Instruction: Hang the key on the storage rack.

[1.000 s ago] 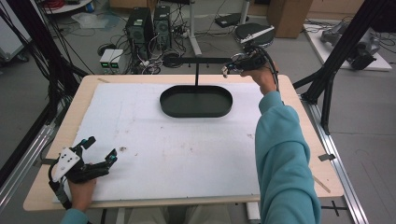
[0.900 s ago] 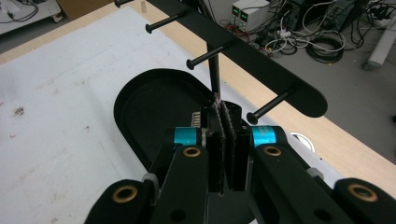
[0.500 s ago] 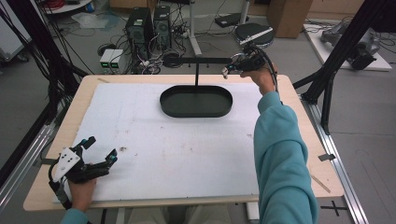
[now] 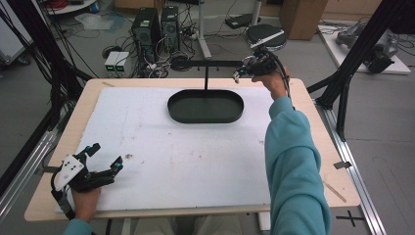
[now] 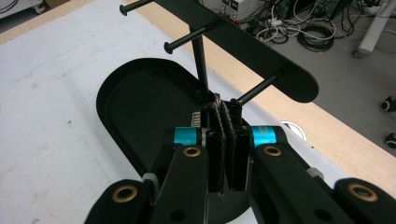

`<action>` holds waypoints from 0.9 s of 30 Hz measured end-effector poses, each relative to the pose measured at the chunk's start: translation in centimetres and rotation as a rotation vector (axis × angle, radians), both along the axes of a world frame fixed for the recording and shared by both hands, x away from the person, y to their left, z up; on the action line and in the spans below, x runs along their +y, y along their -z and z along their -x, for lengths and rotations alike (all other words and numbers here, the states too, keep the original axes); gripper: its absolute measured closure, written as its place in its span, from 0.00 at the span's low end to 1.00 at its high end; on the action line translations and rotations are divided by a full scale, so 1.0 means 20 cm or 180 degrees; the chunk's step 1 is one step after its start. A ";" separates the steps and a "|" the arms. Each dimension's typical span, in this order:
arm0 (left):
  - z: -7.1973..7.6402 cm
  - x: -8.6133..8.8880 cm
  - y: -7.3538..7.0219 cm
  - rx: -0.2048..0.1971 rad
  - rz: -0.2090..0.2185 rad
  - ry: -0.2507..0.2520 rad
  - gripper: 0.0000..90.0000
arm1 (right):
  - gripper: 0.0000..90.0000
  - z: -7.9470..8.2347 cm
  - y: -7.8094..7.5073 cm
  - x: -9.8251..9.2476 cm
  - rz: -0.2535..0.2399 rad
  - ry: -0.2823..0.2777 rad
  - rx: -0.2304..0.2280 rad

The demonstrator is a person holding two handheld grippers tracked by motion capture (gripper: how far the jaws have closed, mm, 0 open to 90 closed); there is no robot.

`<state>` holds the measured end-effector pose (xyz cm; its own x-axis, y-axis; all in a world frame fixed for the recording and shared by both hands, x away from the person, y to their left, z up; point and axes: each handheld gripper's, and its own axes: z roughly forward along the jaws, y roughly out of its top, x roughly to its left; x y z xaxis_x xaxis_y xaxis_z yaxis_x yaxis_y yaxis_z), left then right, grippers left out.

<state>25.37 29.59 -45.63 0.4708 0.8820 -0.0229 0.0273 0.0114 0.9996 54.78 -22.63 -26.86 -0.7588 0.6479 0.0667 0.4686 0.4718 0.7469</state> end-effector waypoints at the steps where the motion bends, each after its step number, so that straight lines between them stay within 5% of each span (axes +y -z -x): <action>1: 0.00 0.00 0.00 -0.0001 -0.0001 0.0000 0.07 | 0.99 0.00 0.00 0.00 -0.0007 0.0014 0.0003; 27: 0.00 0.00 0.00 0.0008 -0.0004 0.0003 0.07 | 0.99 -0.02 0.02 0.00 0.0047 0.0098 -0.0052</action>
<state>25.36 29.60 -45.62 0.4716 0.8815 -0.0230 0.0298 0.0102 0.9995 55.10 -22.59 -27.19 -0.7393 0.6719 0.0448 0.4710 0.4685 0.7475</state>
